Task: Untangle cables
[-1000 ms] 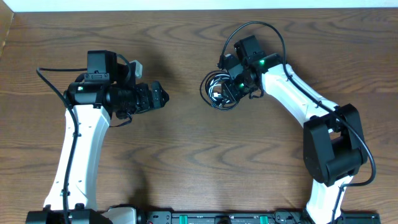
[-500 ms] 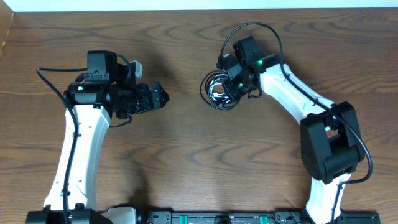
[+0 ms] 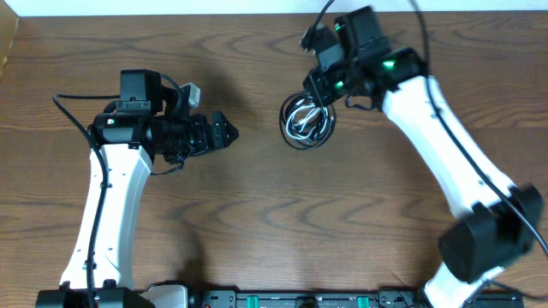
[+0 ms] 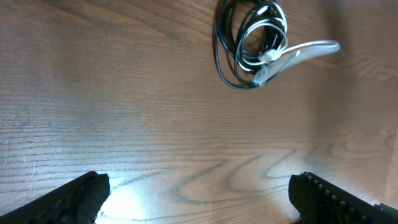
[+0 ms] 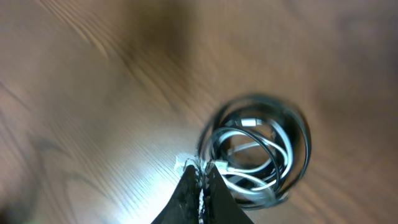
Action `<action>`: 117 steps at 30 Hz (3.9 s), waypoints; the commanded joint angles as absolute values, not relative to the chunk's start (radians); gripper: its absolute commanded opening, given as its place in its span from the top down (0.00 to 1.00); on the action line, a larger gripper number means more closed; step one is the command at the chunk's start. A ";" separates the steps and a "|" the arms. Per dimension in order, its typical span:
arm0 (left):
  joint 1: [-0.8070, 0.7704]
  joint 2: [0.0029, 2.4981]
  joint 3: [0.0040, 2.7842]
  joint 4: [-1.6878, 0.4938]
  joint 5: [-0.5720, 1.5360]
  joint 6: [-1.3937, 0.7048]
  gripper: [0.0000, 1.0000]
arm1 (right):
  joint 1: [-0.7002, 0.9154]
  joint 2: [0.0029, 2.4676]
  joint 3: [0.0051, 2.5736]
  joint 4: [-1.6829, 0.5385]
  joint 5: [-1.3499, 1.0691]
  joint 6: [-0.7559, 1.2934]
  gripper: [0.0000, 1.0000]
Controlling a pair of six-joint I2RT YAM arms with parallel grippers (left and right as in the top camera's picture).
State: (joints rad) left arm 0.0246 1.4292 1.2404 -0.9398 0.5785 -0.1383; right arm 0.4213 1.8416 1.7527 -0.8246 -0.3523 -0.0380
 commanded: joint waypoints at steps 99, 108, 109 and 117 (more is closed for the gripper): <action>-0.288 1.357 1.316 -0.032 0.725 -0.535 0.92 | 0.296 1.829 1.770 -1.084 -0.286 0.231 0.01; -0.289 1.406 1.316 0.159 0.632 -0.662 0.93 | 0.284 1.829 1.770 -1.093 -0.377 0.231 0.01; -0.293 1.418 1.316 0.171 0.636 -0.685 0.92 | 0.288 1.829 1.770 -1.092 -0.368 0.231 0.01; -0.327 1.446 1.316 0.344 0.646 -0.797 0.92 | 0.309 1.855 1.763 -1.041 -0.272 0.310 0.05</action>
